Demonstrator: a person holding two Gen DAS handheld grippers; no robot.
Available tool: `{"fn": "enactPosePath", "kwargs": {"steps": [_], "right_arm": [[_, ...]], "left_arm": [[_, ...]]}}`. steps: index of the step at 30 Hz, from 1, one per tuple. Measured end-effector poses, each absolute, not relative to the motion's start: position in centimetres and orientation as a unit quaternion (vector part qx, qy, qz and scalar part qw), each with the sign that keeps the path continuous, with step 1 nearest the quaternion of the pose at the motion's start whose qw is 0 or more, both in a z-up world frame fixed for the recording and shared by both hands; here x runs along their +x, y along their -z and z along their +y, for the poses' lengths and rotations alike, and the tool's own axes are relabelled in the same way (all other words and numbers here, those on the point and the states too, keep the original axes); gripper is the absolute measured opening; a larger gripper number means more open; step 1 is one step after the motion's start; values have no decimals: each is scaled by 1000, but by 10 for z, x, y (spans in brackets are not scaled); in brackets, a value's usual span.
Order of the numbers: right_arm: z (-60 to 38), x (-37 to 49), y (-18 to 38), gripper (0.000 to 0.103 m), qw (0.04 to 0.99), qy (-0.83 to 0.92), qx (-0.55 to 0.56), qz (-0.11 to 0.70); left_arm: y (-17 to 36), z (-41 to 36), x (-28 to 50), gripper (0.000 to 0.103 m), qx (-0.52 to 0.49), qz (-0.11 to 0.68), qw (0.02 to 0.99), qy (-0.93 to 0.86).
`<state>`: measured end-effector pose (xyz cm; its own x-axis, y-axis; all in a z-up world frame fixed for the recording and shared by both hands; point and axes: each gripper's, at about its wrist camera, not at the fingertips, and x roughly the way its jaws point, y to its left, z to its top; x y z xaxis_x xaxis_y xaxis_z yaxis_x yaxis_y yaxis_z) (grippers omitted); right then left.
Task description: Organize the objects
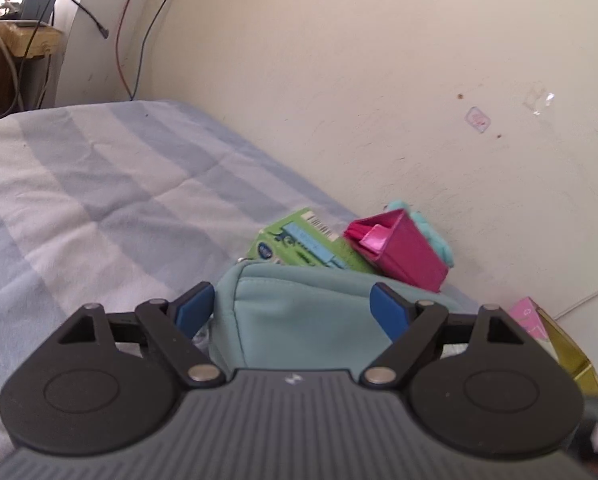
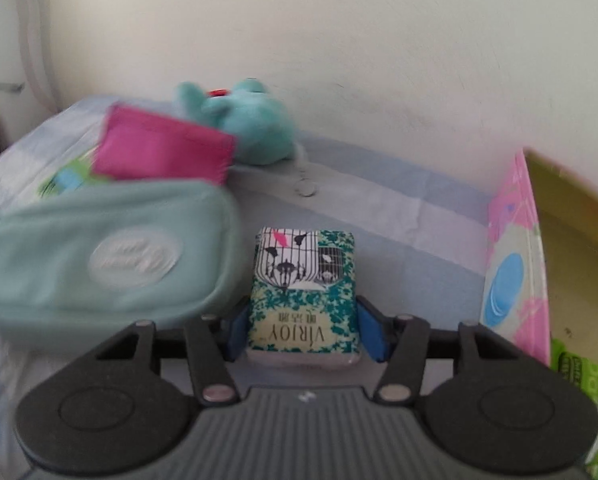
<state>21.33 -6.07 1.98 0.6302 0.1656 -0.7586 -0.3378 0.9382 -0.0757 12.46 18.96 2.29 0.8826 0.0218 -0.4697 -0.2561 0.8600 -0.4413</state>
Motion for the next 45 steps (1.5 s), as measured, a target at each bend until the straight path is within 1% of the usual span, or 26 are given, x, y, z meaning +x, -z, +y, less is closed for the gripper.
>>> {"fn": "enactPosePath", "kwargs": {"steps": [3, 7, 11, 13, 14, 17, 19, 20, 24, 26, 29, 31, 33, 34, 35, 37, 38, 39, 41, 45], "right_arm": [[-74, 172, -19, 51, 903, -153, -106, 388], [-95, 106, -13, 53, 909, -182, -108, 359], [-126, 50, -10, 56, 918, -192, -70, 339], [-136, 29, -6, 58, 926, -182, -70, 322], [-140, 20, -4, 61, 931, -174, -68, 314], [-153, -2, -5, 64, 936, -158, -54, 311], [-160, -4, -6, 72, 937, -146, -49, 314], [-164, -7, -6, 80, 937, -141, -48, 315], [-176, -18, -5, 81, 943, -119, -40, 309], [-180, -19, -6, 79, 949, -93, -33, 300], [-192, -26, -8, 77, 957, -53, -23, 284], [-194, -27, -10, 77, 957, -68, -17, 280], [-192, -28, -11, 76, 956, -101, -25, 276], [-188, -26, -11, 76, 953, -119, -33, 275], [-184, -23, -11, 75, 950, -136, -40, 277], [-174, -14, -8, 67, 940, -166, -44, 296], [-172, -8, -7, 55, 936, -170, -41, 305], [-172, -5, -8, 46, 938, -170, -36, 301], [-176, -2, -13, 44, 940, -169, -19, 294], [-188, -11, -31, 42, 965, -146, -16, 218]], "left_arm": [[-23, 186, 123, 86, -241, 227, 940, -81], [-21, 185, 121, 87, -236, 228, 941, -90], [-28, 194, 99, 87, -250, 174, 942, -142], [-36, 188, 83, 87, -246, 151, 948, -134], [-39, 181, 77, 87, -240, 148, 953, -113], [-47, 140, 62, 87, -194, 160, 968, -9], [-48, 103, 58, 86, -149, 180, 970, 73], [-47, 85, 57, 86, -133, 193, 965, 116], [-35, 32, 64, 87, -88, 251, 936, 229], [-27, 18, 68, 88, -68, 272, 928, 245], [-17, 12, 71, 88, -69, 299, 913, 270], [-14, 12, 69, 87, -71, 308, 907, 279], [-10, 3, 68, 86, -70, 324, 899, 288], [-6, 1, 71, 80, -72, 337, 891, 295], [-1, -4, 73, 79, -75, 351, 883, 304], [-3, -14, 72, 78, -57, 347, 884, 307], [-5, -19, 72, 78, -50, 346, 886, 305], [-10, -21, 72, 78, -45, 340, 889, 302], [-25, -24, 73, 78, -47, 319, 894, 310], [-65, -41, 80, 80, -46, 253, 903, 343]]}}
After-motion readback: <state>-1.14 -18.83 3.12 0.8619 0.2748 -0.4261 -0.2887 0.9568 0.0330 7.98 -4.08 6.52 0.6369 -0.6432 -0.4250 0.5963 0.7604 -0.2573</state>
